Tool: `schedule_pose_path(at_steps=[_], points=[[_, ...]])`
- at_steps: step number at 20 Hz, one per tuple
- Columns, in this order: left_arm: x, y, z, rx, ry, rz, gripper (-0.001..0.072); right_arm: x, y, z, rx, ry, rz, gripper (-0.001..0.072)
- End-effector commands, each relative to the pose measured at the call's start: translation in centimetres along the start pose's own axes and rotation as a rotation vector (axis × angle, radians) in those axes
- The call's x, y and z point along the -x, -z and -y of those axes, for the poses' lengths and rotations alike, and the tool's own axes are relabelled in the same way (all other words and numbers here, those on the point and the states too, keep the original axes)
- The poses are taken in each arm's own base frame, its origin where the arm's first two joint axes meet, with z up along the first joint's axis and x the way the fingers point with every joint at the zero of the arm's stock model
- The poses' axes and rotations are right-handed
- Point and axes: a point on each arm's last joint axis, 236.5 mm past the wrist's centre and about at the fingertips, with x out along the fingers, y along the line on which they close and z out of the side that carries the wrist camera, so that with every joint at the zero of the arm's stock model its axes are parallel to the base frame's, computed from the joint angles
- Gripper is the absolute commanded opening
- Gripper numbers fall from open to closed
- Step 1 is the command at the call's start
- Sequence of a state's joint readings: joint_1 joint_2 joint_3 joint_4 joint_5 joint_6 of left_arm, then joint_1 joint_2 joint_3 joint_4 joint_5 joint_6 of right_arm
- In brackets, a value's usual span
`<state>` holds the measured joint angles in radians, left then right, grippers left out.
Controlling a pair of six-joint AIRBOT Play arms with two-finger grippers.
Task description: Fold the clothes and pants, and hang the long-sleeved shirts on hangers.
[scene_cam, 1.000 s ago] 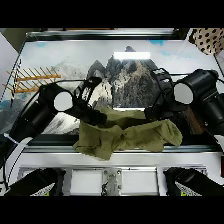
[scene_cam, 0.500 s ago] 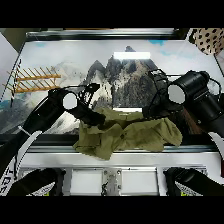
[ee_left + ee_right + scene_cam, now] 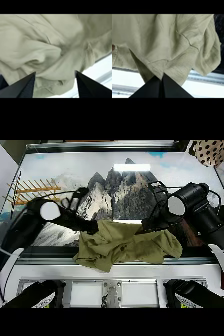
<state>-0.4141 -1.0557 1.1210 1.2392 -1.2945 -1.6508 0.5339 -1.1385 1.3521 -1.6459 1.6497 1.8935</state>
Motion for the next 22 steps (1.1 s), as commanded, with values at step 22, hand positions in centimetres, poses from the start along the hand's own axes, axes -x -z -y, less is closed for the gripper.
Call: schedule_pose_path(at_steps=[22], points=[[10.6,-6.6,-48.4,0.521,-0.647,0.34,0.072,0.0,0.0,0.0,0.0,0.0,-0.002,0.0009]])
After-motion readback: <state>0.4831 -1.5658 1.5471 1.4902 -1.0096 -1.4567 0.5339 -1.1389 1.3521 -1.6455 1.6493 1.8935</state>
